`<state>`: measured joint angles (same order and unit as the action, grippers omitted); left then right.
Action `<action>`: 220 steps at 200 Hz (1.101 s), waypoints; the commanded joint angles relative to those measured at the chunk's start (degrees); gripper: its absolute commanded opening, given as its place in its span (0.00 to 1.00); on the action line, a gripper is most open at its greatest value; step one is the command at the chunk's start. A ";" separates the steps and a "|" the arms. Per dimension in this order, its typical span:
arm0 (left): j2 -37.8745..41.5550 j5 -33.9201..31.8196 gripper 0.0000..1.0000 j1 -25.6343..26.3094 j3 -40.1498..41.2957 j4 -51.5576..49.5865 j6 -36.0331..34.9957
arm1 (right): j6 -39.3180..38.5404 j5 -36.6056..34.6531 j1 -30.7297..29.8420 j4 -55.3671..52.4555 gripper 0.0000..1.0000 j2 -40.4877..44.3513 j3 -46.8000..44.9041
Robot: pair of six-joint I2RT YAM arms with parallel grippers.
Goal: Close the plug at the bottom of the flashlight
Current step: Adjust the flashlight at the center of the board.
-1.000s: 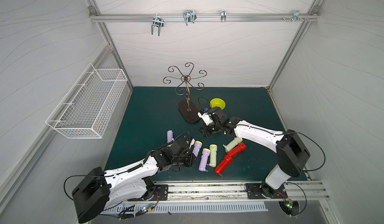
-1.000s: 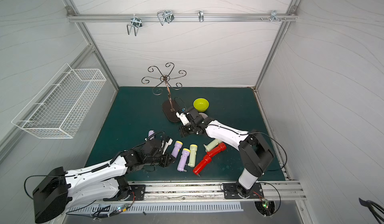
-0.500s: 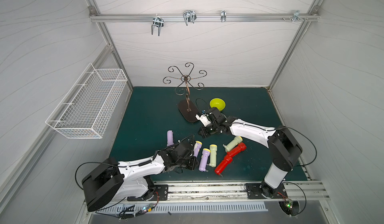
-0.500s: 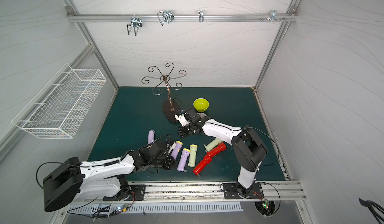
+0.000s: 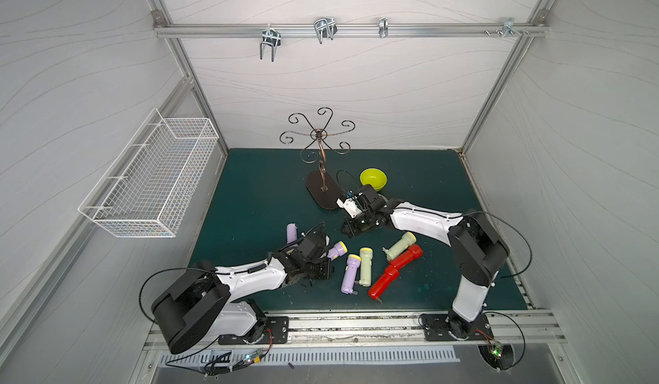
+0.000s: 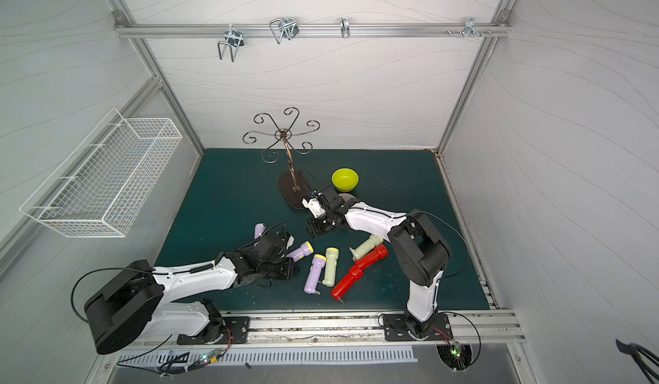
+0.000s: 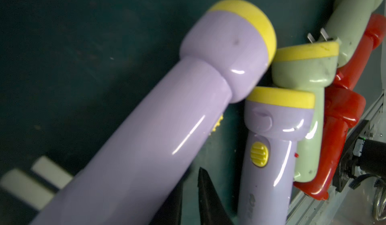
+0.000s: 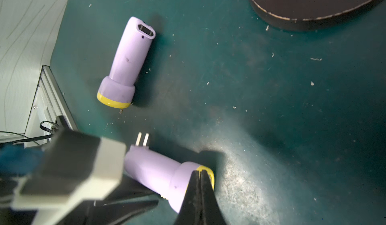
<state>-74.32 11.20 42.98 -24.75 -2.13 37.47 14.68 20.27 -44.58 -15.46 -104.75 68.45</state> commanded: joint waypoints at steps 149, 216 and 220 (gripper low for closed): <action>-10.67 -4.83 0.20 -11.20 -13.68 -3.77 -4.56 | -1.38 0.76 -1.92 0.79 0.05 -5.31 0.61; -16.19 -3.54 0.26 -12.92 -19.99 -2.98 -5.81 | -0.76 1.12 -2.73 1.71 0.05 -4.07 -3.13; -16.26 -3.48 0.27 -13.00 -20.21 -2.88 -5.83 | -0.77 1.25 -2.79 1.81 0.05 -4.09 -3.14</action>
<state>-89.30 7.51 30.70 -41.71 -6.52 32.86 13.72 20.62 -46.39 -14.39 -109.73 66.06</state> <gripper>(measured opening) 0.245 0.049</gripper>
